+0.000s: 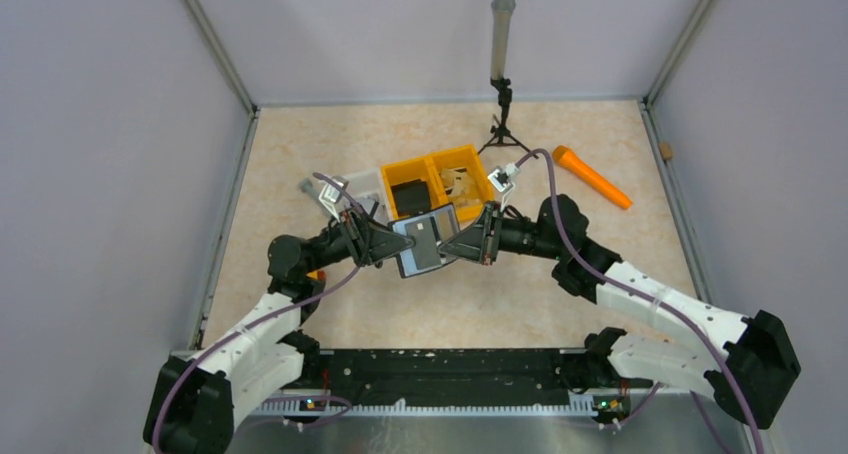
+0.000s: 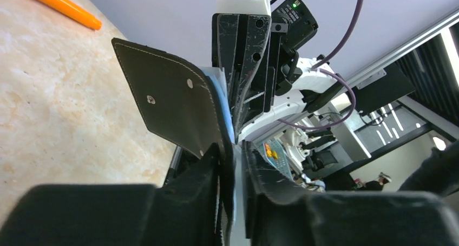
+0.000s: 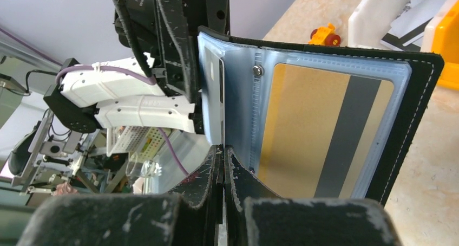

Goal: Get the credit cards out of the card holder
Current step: Remove the credit card from the card holder, then place the credit card in the storage box.

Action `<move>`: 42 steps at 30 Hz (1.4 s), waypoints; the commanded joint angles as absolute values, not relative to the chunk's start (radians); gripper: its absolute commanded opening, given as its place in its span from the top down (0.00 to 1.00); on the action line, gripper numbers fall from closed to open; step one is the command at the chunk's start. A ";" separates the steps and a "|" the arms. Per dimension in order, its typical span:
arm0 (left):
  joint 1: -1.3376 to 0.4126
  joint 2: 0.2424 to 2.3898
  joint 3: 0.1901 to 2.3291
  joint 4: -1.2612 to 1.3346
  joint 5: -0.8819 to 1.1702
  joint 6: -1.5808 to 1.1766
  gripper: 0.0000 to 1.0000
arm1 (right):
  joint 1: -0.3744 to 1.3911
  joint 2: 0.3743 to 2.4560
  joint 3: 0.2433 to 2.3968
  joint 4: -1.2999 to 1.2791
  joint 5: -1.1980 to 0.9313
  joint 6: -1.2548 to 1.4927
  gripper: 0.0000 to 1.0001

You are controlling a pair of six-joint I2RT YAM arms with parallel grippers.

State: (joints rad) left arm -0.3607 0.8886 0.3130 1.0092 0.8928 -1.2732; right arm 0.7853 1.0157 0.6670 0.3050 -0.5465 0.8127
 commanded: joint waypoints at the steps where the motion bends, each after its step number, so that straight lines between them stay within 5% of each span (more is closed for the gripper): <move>1: -0.357 0.889 0.336 1.067 0.900 -1.257 0.86 | 0.792 1.017 0.686 0.378 -0.552 0.814 1.00; 3: -0.357 0.885 0.337 1.057 0.895 -1.253 1.00 | 0.793 1.013 0.684 0.374 -0.546 0.813 1.00; 24: -0.352 0.791 0.320 1.015 0.849 -1.248 1.00 | 0.688 0.874 0.628 0.257 -0.521 0.794 1.00; 35: -0.343 0.696 0.407 0.577 0.784 -1.029 1.00 | 0.667 0.901 0.627 0.278 -0.518 0.794 1.00; 42: -0.342 0.613 0.591 -0.058 0.517 -0.669 1.00 | 0.666 0.935 0.626 0.254 -0.356 0.745 1.00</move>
State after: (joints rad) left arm -0.3477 0.6617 0.4587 0.3031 0.7116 -0.9123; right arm 0.6716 0.9150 0.6281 0.2268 -0.4675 0.7864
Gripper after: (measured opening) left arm 0.043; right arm 0.008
